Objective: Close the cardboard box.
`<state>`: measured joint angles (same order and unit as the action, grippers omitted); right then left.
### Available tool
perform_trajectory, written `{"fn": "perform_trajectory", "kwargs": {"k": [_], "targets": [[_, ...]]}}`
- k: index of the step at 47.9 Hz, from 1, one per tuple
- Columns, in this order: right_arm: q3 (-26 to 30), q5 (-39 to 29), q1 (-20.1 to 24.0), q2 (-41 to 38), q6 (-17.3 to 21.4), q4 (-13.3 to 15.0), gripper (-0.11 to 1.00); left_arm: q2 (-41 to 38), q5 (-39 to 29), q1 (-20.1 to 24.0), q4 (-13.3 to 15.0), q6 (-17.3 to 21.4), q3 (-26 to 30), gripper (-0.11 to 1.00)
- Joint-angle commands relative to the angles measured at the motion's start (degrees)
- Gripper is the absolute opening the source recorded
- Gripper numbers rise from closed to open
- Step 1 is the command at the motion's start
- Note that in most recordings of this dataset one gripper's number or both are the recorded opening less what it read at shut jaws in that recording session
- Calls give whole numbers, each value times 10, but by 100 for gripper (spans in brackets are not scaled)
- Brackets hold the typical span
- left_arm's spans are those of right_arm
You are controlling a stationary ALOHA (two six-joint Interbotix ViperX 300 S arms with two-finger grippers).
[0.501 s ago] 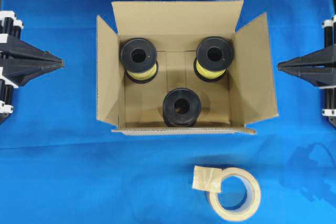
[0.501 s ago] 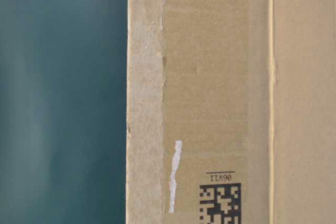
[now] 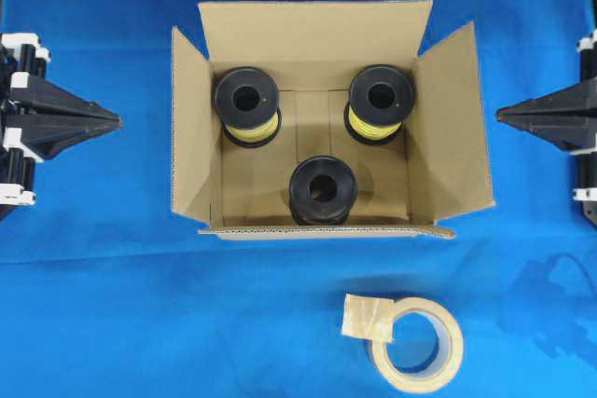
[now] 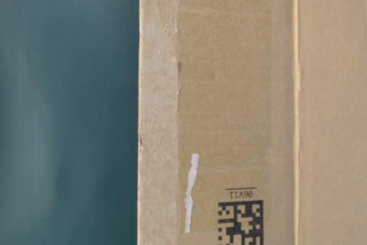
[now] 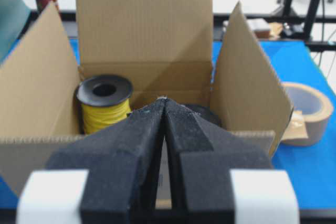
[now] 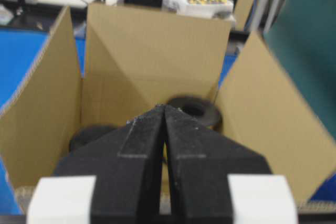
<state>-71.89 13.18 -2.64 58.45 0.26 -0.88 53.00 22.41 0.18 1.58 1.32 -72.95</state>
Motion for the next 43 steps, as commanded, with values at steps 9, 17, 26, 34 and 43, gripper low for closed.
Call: {"fn": "perform_trajectory", "kwargs": {"k": [9,17,26,34,43], "targets": [[-70,63,-4,-7,2,-32,0,-56,79,1,7,-6,-36,0],[-122,123,-4,-26,3,-64,0,-98,130,1,7,-9,-59,0],[-148,184,-4,-100,3,-83,0,-142,173,-9,7,-14,-81,0],[-158,250,-4,-159,7,-87,0,-187,199,-11,6,-29,-85,0],[-143,270,-4,-183,11,-86,0,-215,214,-11,7,-31,-75,0]]}}
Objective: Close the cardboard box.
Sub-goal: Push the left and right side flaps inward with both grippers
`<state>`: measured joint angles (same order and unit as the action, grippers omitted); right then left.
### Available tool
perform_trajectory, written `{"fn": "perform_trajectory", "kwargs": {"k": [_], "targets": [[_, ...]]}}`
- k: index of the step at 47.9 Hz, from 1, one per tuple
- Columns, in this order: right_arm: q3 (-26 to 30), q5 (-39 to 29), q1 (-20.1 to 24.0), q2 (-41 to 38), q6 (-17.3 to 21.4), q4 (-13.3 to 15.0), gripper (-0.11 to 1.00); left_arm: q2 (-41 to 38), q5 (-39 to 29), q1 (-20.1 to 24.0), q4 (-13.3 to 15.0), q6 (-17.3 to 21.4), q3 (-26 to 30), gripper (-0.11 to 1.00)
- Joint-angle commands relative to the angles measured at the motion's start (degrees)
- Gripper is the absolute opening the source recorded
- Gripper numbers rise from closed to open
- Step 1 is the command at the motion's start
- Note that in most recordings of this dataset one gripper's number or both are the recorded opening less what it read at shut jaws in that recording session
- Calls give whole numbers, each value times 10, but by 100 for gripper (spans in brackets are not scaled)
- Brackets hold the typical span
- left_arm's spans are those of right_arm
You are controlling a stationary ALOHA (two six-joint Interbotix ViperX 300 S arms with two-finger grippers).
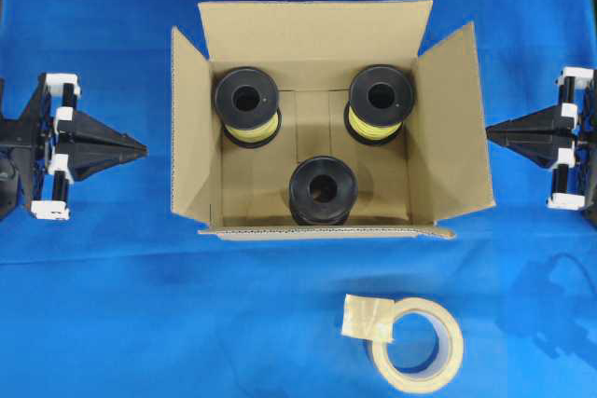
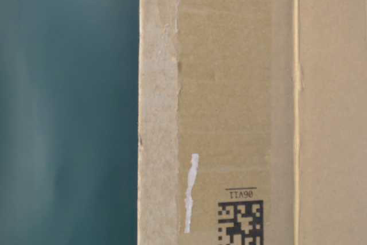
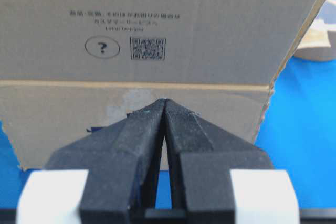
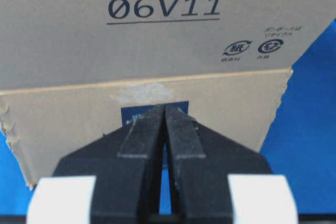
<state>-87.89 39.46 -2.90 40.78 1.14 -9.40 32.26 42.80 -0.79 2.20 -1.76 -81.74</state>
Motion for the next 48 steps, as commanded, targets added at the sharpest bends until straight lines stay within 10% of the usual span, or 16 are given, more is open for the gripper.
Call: {"fn": "perform_trajectory", "kwargs": {"k": [1,48], "targets": [[22,4,-1,-7,2,-1,0,-11,12,-1,2,0,15,0],[247,-16,18,-258,-4,35,0,-222,34,30,4,-2,202,0]]}}
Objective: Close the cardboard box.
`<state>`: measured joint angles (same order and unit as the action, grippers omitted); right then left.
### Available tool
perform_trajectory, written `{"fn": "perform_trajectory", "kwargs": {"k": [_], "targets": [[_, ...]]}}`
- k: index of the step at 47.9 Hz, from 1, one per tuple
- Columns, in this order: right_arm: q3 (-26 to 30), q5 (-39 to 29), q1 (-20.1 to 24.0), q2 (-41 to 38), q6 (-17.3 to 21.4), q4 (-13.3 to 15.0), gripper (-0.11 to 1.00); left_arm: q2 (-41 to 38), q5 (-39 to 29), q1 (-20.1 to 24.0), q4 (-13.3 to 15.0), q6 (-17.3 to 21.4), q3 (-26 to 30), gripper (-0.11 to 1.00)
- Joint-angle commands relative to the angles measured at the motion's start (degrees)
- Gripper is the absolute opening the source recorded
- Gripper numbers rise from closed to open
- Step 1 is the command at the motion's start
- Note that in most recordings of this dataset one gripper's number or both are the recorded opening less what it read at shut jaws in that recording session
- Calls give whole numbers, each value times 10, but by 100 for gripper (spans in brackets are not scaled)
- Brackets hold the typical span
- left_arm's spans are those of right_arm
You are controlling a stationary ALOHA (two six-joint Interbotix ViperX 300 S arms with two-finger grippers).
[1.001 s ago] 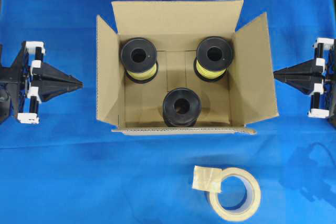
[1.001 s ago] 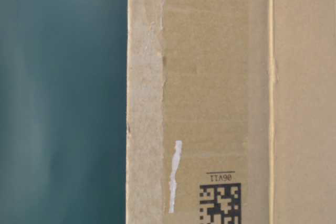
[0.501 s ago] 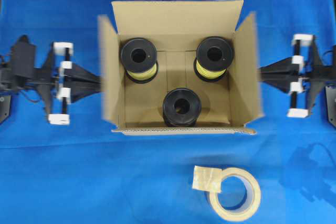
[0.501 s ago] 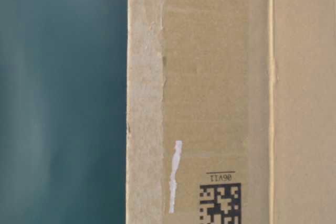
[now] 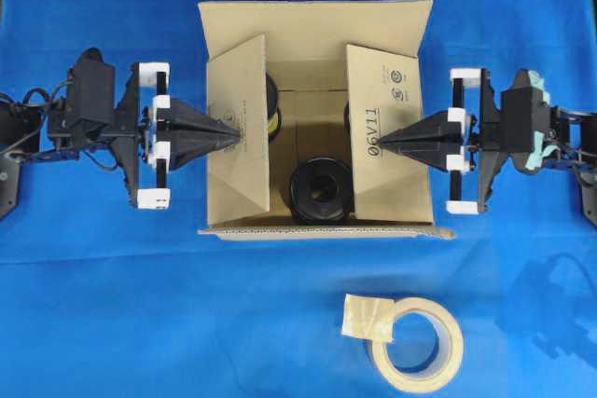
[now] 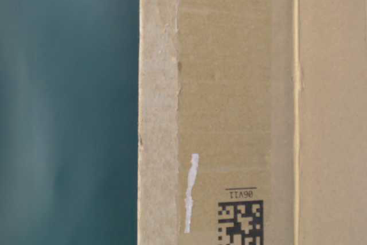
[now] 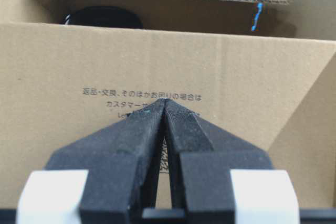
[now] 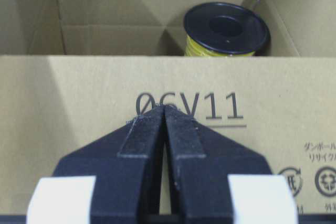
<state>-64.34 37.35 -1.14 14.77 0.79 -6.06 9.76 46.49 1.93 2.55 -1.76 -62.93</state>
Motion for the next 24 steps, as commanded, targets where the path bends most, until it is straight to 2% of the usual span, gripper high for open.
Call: {"fn": "perform_trajectory", "kwargs": {"k": [1,5,24], "targets": [[11,5,1,3,-1,2,0,2,-4,3,2,-2,15,0],[13,4,1,1,0,2,0,-5,-10,3,2,-2,24,0],[22,-21,1,-42,4,-1,0,-79,-125,3,4,-4,98,0]]}}
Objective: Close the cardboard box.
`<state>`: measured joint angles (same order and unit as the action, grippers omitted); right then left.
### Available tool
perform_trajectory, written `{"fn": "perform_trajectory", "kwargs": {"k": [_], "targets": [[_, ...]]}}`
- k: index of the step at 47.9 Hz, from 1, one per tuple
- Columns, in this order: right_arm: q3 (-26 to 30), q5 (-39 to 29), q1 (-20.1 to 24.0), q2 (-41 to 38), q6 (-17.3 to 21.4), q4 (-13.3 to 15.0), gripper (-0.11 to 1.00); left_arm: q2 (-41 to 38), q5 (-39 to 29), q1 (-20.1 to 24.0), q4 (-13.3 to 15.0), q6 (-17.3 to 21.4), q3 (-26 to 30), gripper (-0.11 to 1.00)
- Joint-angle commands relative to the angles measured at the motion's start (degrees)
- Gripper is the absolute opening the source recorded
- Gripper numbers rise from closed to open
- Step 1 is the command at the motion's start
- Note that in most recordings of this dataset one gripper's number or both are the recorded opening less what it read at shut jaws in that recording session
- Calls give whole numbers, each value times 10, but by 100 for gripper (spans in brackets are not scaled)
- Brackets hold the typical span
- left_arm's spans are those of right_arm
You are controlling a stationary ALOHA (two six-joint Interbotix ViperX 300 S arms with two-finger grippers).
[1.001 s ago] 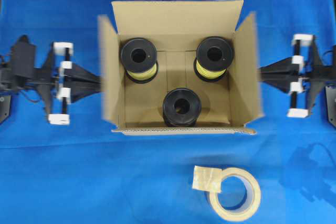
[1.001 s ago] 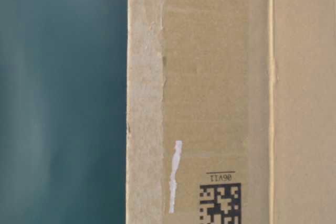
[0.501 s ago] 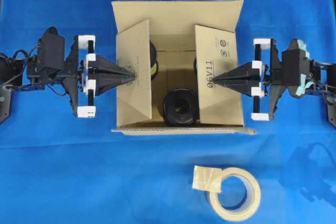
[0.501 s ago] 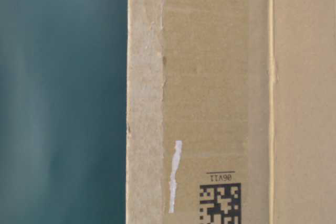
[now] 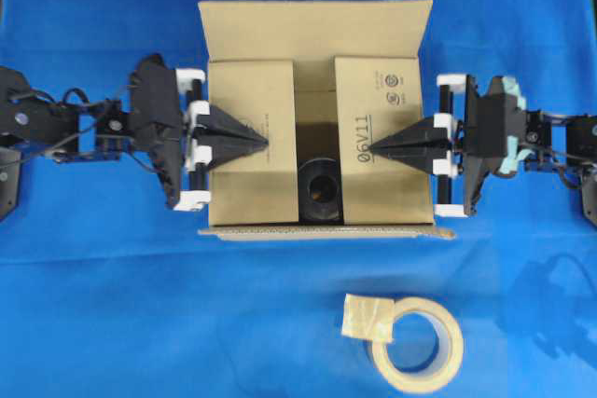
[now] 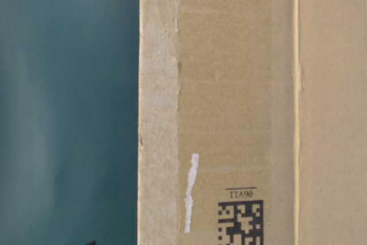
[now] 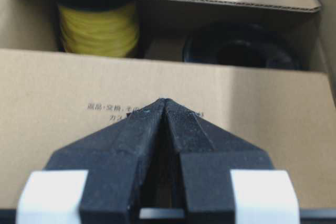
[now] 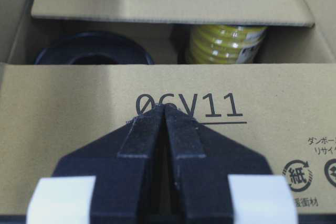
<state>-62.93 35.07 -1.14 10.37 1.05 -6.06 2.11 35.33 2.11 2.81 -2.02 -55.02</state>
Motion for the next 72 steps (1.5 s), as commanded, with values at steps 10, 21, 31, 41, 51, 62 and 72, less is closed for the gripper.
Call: {"fn": "perform_trajectory", "kwargs": {"k": [10,21,31,41,51,62,72], "targets": [[11,3,1,-1,1,0,0,-14,-18,11,1,1,45,0],[14,4,2,-4,1,-1,0,-36,-18,45,-3,18,95,0],[15,4,4,-4,1,-1,0,-61,-25,82,-3,45,149,0],[15,5,4,-4,1,-1,0,-83,-58,110,-4,60,198,0],[15,5,4,-4,2,0,0,-108,-65,124,-4,76,217,0],[17,5,4,-4,1,-1,0,-133,-61,123,-4,69,218,0],[18,4,4,-4,2,0,0,-134,-61,121,-4,70,215,0]]}}
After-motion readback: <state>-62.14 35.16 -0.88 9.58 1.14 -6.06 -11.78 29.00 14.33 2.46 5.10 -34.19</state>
